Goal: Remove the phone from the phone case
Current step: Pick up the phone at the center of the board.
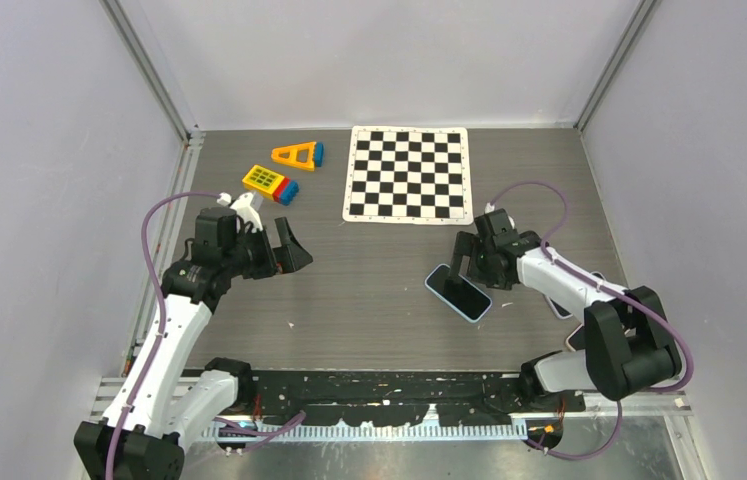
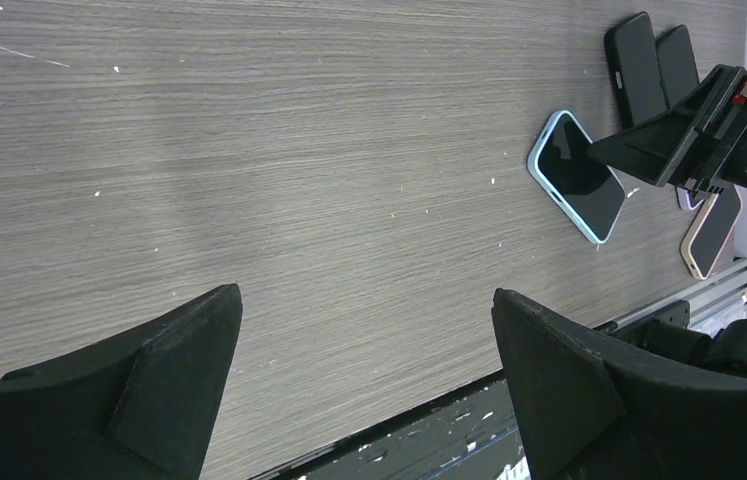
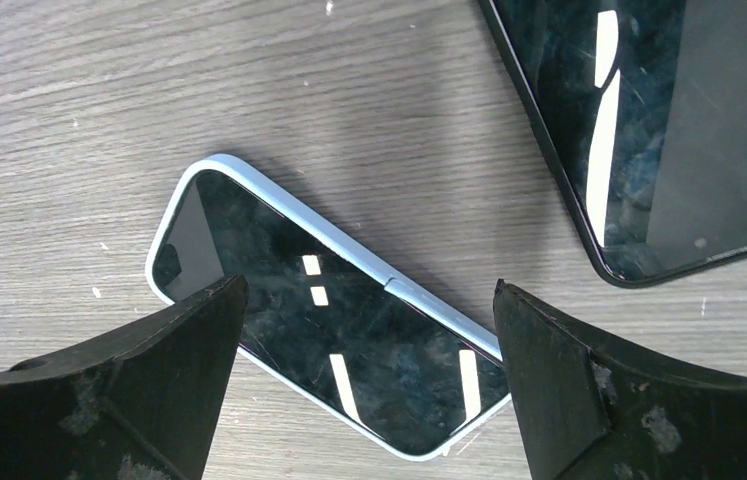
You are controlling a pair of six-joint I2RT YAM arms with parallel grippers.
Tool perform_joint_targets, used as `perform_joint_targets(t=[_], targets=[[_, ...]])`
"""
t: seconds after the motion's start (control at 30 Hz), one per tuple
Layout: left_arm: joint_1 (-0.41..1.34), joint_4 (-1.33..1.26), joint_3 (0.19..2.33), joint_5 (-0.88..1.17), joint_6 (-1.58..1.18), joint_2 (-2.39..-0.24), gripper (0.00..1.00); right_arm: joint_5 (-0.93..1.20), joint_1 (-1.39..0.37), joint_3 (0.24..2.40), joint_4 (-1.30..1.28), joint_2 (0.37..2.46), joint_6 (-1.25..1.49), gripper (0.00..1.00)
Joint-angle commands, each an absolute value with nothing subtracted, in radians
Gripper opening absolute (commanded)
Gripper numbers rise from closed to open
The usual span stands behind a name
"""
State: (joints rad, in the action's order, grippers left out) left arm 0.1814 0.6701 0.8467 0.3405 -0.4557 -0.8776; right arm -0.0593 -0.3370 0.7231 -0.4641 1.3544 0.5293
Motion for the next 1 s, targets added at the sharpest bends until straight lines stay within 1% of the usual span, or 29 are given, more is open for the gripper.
perform_joint_targets(t=[0.0,0.1,0.17,0.43,0.57,0.67,0.83,0.97], targets=[[0.183,0.664,0.879,0.341,-0.440,-0.873,1.00,-0.024,-0.319,0.725,-0.389,1.344,0.501,1.00],[0.183,0.664,0.879,0.341,-0.440,-0.873,1.00,-0.016,-0.313,0.741,-0.445,1.383,0.510,1.00],[0.184,0.664,0.879,0.341,-0.440,-0.869,1.00,0.027,-0.313,0.740,-0.462,1.400,0.536,1.00],[0.184,0.666,0.874,0.344,-0.444,-0.862,0.98,0.067,-0.330,0.692,-0.519,1.365,0.602,1.00],[0.183,0.662,0.871,0.341,-0.446,-0.860,0.98,0.020,-0.387,0.707,-0.607,1.362,0.684,1.00],[0.183,0.659,0.868,0.338,-0.447,-0.860,0.98,-0.030,-0.463,0.717,-0.647,1.373,0.749,1.00],[0.183,0.654,0.867,0.337,-0.451,-0.866,0.98,-0.098,-0.581,0.716,-0.627,1.369,0.799,1.00],[0.183,0.656,0.868,0.333,-0.451,-0.869,0.98,-0.180,-0.662,0.739,-0.616,1.419,0.795,1.00]])
